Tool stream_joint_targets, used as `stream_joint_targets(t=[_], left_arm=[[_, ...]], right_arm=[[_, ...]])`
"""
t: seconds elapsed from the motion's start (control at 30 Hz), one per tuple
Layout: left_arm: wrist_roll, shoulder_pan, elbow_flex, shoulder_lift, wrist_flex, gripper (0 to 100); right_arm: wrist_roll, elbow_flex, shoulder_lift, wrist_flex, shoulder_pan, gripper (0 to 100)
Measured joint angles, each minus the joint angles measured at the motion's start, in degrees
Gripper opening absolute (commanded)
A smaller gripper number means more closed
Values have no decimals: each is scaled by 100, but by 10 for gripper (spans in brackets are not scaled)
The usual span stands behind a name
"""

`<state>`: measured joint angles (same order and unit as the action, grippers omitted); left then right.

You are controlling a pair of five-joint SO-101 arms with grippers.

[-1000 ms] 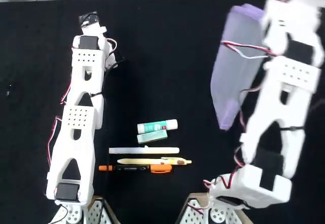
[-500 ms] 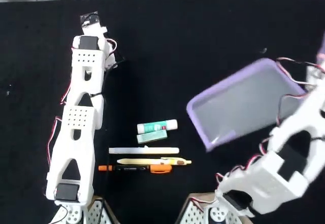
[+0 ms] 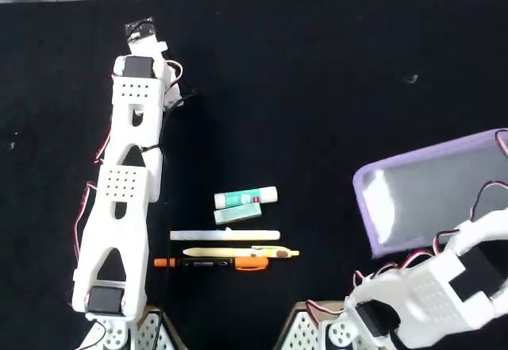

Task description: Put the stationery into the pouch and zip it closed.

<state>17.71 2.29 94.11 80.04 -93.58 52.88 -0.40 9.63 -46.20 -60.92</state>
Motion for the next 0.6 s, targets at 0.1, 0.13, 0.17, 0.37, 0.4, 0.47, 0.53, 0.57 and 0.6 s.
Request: stream_joint_targets(t=[0.1, 0.13, 0.17, 0.37, 0.4, 0.47, 0.53, 0.57, 0.6], left_arm=[[0, 0, 0, 0, 0, 30], [0, 0, 0, 0, 0, 30], [0, 0, 0, 0, 0, 30], [0, 0, 9, 0, 0, 30], [0, 0, 9, 0, 0, 30], [0, 0, 9, 0, 0, 30], [0, 0, 9, 0, 0, 30], [0, 0, 9, 0, 0, 30], [0, 0, 9, 0, 0, 30]], right_arm=[[9, 475, 0, 97, 105, 11], [9, 642, 0, 114, 176, 11], [9, 800, 0, 114, 273, 11], [404, 1073, 0, -343, 835, 11], [431, 1073, 0, -484, 958, 11], [431, 1073, 0, -721, 1257, 11], [334, 1073, 0, -800, 1635, 11], [202, 1073, 0, -800, 1820, 11], [53, 1073, -18, -774, 2013, 11]])
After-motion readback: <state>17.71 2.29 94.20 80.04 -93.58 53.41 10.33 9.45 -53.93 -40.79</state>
